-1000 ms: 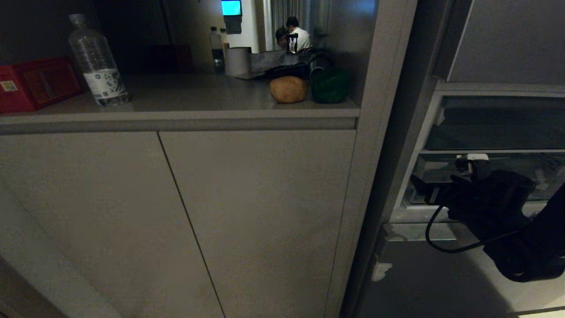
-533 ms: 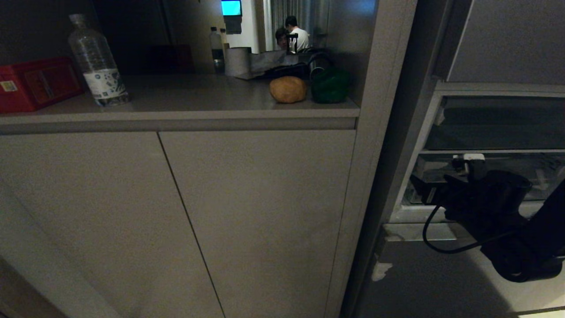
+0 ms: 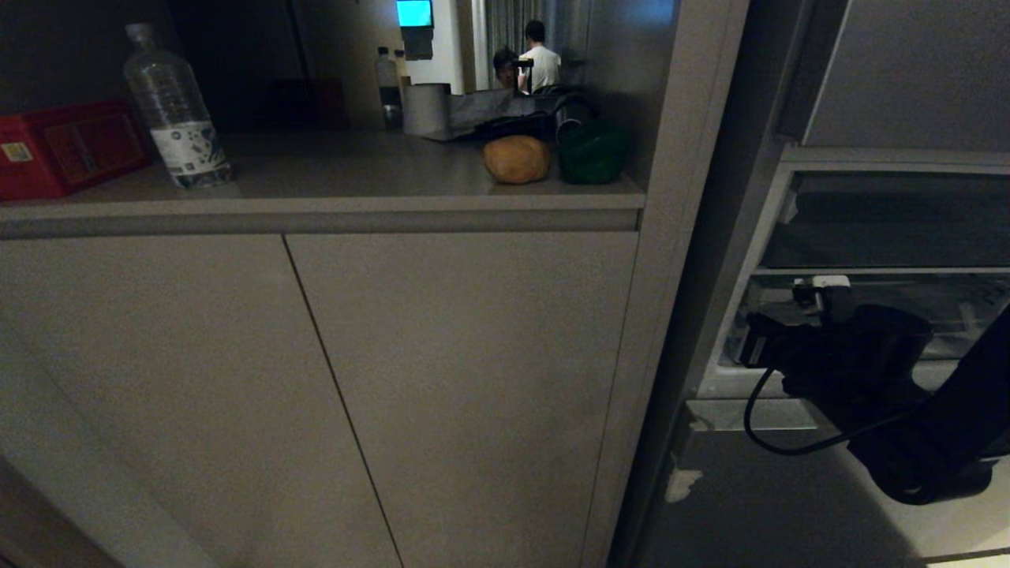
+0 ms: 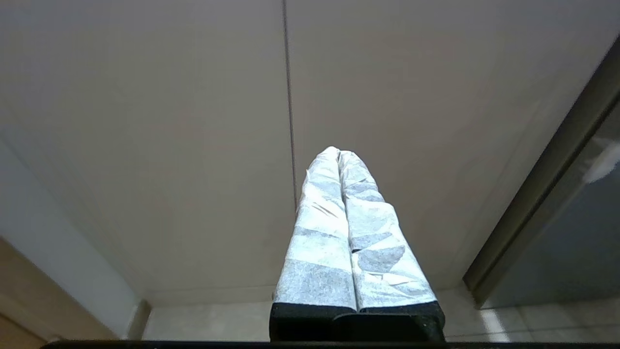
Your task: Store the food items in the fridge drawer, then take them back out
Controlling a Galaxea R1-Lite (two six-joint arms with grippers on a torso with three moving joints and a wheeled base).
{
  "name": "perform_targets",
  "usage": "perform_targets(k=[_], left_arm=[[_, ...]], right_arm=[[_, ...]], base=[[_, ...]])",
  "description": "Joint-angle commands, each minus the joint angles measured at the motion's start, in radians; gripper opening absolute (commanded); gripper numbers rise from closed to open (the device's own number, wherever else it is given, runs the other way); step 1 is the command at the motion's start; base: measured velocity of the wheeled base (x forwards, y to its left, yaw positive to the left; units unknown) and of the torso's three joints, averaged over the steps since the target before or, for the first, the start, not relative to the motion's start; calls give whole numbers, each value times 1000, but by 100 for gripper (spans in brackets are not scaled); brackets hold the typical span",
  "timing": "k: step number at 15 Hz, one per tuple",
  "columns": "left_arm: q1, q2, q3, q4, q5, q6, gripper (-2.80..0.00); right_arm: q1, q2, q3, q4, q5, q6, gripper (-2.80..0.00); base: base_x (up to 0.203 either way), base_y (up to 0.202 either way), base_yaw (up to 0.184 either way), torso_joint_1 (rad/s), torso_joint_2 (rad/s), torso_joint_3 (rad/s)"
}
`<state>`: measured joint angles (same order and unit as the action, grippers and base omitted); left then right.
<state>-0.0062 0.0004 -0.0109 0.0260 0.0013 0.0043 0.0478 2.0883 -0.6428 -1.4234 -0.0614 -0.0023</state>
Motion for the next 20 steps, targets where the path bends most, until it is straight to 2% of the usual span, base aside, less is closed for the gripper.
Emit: perform_targets(k=[1, 7, 12, 17, 18, 20], left_arm=[[0, 0, 0, 0, 0, 0, -280], [0, 0, 0, 0, 0, 0, -280], [0, 0, 0, 0, 0, 0, -280], [0, 0, 0, 0, 0, 0, -280], [0, 0, 0, 0, 0, 0, -280], [0, 0, 0, 0, 0, 0, -280]], right_arm=[[6, -4, 9, -10, -3, 1, -280], [6, -106, 134, -13, -1, 3, -280], [11, -313, 399, -14, 3, 29, -280], [50, -559, 656, -11, 3, 71, -280], [52, -593, 673, -1, 3, 76, 0], [52, -663, 673, 57, 3, 76, 0]], base=[[0, 0, 0, 0, 0, 0], [0, 0, 0, 0, 0, 0], [0, 0, 0, 0, 0, 0], [0, 0, 0, 0, 0, 0], [0, 0, 0, 0, 0, 0], [0, 0, 0, 0, 0, 0]])
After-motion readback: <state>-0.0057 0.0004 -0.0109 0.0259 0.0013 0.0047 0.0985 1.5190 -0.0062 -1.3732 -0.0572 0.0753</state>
